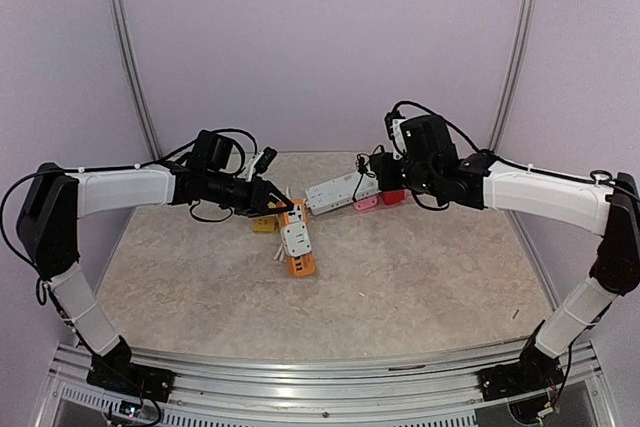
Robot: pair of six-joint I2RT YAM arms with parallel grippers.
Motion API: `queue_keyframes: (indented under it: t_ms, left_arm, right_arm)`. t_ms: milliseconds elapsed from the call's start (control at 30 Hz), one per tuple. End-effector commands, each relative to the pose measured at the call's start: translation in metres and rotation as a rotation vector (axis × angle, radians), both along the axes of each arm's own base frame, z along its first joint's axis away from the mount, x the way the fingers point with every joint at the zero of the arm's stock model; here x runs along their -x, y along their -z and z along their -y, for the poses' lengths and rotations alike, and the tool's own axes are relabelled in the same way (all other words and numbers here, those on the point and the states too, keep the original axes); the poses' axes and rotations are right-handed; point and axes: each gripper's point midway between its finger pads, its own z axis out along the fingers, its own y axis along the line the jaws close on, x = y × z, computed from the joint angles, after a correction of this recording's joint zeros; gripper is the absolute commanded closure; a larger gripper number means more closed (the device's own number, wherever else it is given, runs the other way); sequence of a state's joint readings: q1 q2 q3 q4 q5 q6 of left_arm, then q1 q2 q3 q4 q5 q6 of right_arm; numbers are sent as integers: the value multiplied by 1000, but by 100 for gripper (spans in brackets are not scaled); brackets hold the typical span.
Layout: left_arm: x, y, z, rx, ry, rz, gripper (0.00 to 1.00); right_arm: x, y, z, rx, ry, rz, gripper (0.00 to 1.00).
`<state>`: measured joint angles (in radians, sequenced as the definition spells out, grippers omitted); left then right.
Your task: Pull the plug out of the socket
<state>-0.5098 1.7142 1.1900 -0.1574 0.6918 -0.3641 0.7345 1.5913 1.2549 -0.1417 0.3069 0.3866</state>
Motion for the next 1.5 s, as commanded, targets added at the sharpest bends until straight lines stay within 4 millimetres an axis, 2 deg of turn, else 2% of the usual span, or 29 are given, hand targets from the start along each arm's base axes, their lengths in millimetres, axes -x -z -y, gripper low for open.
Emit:
queue_keyframes:
  t_ms: [0, 100, 233, 433, 500, 733, 833, 1133, 1467]
  left_arm:
    - [-5, -12, 1, 32, -7, 17, 84]
    - [-6, -13, 1, 33, -8, 18, 84]
    - [-6, -15, 0, 32, -12, 25, 84]
    - [-6, -19, -2, 30, -18, 37, 84]
    - [-6, -18, -1, 30, -17, 35, 84]
    - [-4, -19, 1, 29, -6, 43, 84]
    - [-3, -21, 1, 27, -6, 48, 84]
    - [-1, -19, 4, 21, -1, 48, 84]
    - [-2, -20, 3, 7, -7, 61, 84]
  right_arm:
    - [13, -28, 35, -1, 79, 52, 100]
    - [19, -28, 59, 60, 136, 42, 100]
    - [23, -15, 97, 98, 207, -4, 100]
    - [34, 10, 172, 108, 367, -90, 100]
    - [38, 26, 194, 87, 409, -128, 100]
    - [48, 88, 249, 7, 520, -269, 100]
    - [50, 109, 259, -21, 536, -313, 100]
    - [43, 159, 255, -74, 494, -422, 100]
    - [35, 181, 246, -132, 408, -484, 100]
